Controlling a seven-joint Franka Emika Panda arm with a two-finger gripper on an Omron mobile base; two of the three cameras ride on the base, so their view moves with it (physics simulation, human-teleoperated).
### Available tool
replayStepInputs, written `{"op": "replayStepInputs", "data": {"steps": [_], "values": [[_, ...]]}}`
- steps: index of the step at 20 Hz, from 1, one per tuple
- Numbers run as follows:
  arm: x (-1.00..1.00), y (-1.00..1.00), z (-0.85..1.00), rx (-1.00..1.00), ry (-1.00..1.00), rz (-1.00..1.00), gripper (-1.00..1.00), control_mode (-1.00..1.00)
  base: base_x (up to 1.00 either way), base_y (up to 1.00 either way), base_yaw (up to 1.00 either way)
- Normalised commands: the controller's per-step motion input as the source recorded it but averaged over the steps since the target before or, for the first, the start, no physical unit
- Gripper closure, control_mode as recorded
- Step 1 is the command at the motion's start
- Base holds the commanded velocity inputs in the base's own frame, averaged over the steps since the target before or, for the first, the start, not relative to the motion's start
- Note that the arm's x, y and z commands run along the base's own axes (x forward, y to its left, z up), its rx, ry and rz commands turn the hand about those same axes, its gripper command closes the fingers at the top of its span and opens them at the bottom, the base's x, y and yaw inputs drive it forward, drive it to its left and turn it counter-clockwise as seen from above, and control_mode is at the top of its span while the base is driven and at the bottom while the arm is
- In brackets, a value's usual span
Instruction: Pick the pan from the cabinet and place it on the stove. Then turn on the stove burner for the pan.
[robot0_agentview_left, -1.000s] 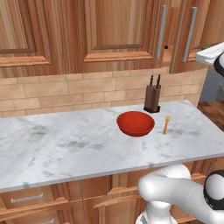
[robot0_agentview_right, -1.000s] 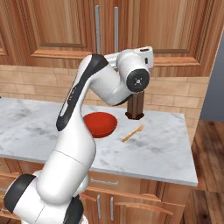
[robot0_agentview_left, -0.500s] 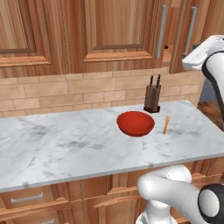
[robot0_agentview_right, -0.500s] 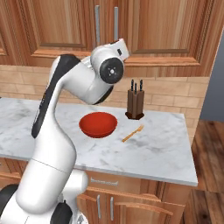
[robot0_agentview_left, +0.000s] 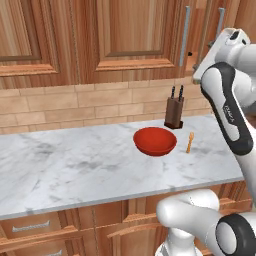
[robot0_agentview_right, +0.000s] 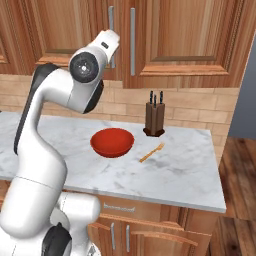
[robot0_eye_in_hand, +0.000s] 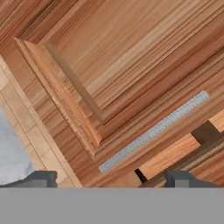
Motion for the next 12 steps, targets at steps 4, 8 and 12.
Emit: {"op": "replayStepInputs", "data": {"steps": [4, 8, 12], "values": [[0.29, 0.13, 0.00, -0.43, -0.01, -0.22, -1.00, -1.00, 0.00, 0.00, 0.00], [0.31, 0.06, 0.00, -0.36, 0.00, -0.28, -1.00, -1.00, 0.00, 0.00, 0.00], [0.27, 0.03, 0.00, -0.31, 0.00, -0.31, -1.00, -1.00, 0.00, 0.00, 0.00]]}}
